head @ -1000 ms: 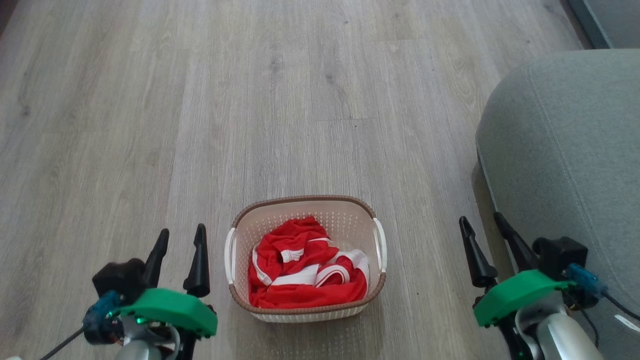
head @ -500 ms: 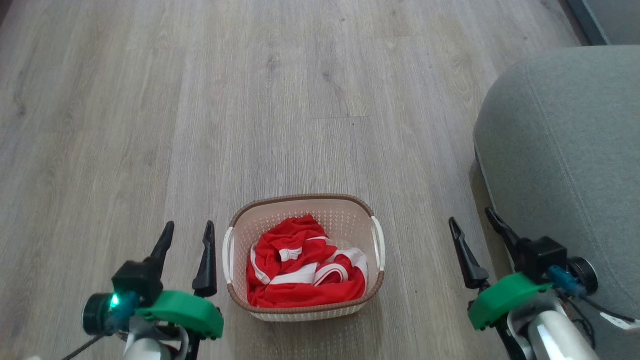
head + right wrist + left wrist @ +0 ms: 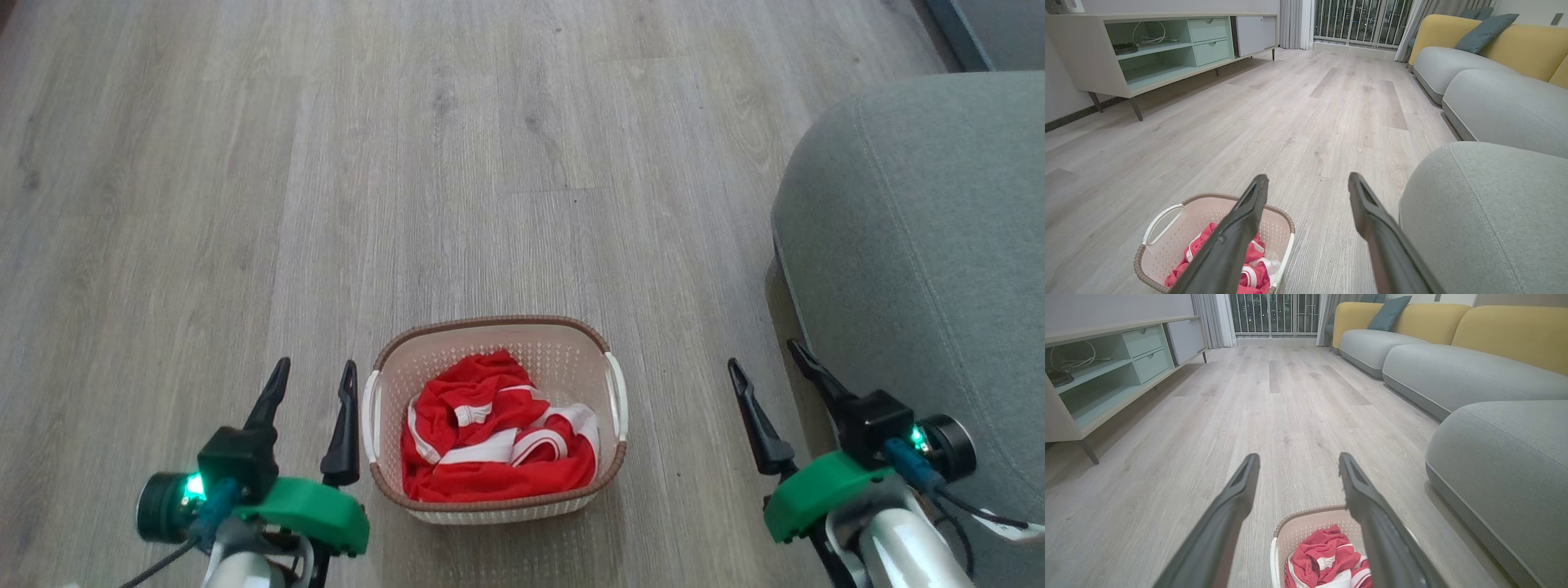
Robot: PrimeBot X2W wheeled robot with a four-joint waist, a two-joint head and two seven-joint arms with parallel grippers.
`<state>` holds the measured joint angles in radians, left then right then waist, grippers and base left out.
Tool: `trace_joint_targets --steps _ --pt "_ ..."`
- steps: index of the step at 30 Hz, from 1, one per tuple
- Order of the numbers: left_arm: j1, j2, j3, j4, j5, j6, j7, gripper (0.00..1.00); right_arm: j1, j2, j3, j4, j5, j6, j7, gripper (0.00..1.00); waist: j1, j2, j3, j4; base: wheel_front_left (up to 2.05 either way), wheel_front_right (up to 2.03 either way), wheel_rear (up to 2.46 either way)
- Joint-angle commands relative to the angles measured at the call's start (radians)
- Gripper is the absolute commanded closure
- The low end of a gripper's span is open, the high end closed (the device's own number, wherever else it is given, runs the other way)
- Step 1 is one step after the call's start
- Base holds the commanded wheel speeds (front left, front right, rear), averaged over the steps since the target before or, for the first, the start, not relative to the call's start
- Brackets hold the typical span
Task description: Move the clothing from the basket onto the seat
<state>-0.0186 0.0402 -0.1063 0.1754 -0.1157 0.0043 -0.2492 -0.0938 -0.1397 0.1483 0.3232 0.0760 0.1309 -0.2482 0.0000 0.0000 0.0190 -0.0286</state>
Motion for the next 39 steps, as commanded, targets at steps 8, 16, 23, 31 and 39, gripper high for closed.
trace_joint_targets --steps 8,16,23,31,39 --pt "-0.052 0.010 0.029 -0.039 0.007 0.007 -0.013 0.00 -0.050 -0.001 0.006 -0.027 0.054 0.000 -0.014 0.00 0.0000 0.0000 0.005 -0.001 0.00 0.00 0.00" --pt "-0.052 0.010 0.029 -0.035 0.006 0.006 -0.013 0.00 -0.049 -0.002 0.007 -0.017 0.087 0.000 -0.014 0.00 0.0000 0.0000 0.006 -0.002 0.00 0.00 0.00" --pt "-0.052 0.010 0.027 -0.039 0.007 0.006 -0.013 0.00 -0.054 -0.004 0.011 -0.020 0.085 0.000 -0.014 0.00 0.0000 0.0000 0.018 -0.004 0.00 0.00 0.00" --pt "-0.107 0.010 0.013 -0.052 0.002 0.010 -0.013 0.00 -0.110 0.001 -0.032 -0.066 0.078 0.000 -0.014 0.00 0.0000 0.0000 0.145 -0.006 0.00 0.00 0.00" --pt "-0.287 0.010 -0.036 -0.031 0.015 -0.006 -0.013 0.00 -0.274 0.004 -0.103 -0.152 0.064 0.000 -0.014 0.00 0.0000 0.0000 0.448 -0.017 0.00 0.00 0.00"
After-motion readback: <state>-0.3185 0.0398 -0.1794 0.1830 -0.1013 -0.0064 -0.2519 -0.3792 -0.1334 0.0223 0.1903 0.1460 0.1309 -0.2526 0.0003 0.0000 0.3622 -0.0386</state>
